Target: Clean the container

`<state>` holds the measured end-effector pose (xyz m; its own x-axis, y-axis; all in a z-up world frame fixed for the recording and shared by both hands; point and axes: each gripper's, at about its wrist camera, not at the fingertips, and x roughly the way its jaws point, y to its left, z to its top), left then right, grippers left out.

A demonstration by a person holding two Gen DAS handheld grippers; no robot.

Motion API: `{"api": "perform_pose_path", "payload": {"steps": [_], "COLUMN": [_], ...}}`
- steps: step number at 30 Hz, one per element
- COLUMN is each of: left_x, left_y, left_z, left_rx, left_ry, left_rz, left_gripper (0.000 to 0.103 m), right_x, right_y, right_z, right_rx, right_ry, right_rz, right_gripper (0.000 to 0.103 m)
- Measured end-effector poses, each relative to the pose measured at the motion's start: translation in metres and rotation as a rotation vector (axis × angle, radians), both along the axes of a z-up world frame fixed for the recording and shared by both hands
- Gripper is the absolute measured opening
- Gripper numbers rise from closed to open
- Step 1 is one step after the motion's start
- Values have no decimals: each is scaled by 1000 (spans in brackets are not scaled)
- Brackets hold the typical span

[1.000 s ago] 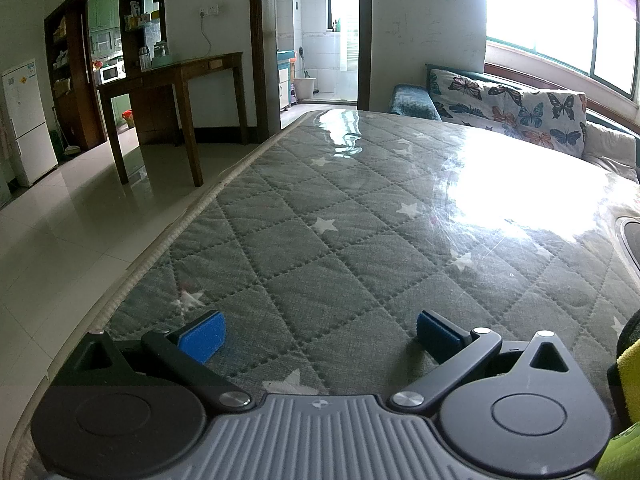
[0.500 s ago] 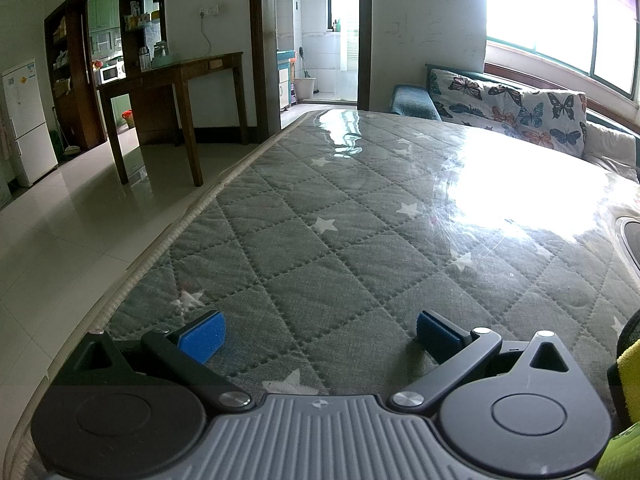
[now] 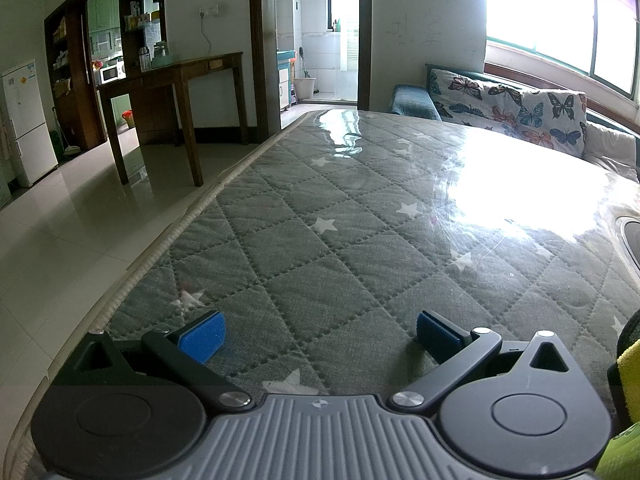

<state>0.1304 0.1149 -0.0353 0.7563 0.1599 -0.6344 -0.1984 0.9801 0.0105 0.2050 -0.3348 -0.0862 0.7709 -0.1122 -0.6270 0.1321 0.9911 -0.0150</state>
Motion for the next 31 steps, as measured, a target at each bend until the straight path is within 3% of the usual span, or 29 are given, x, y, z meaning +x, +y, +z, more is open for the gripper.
{"api": "perform_pose_path", "payload": {"steps": [31], "left_x": [2], "left_y": [-1], "left_z": [-1], "left_rx": [-3], "left_ry": [-1], "left_rz": [0], "left_gripper": [103], "right_x": [0], "right_y": [0], "right_z": [0], "right_rx": [0], "right_ry": [0], "right_rz": [0], "right_gripper": [103]}}
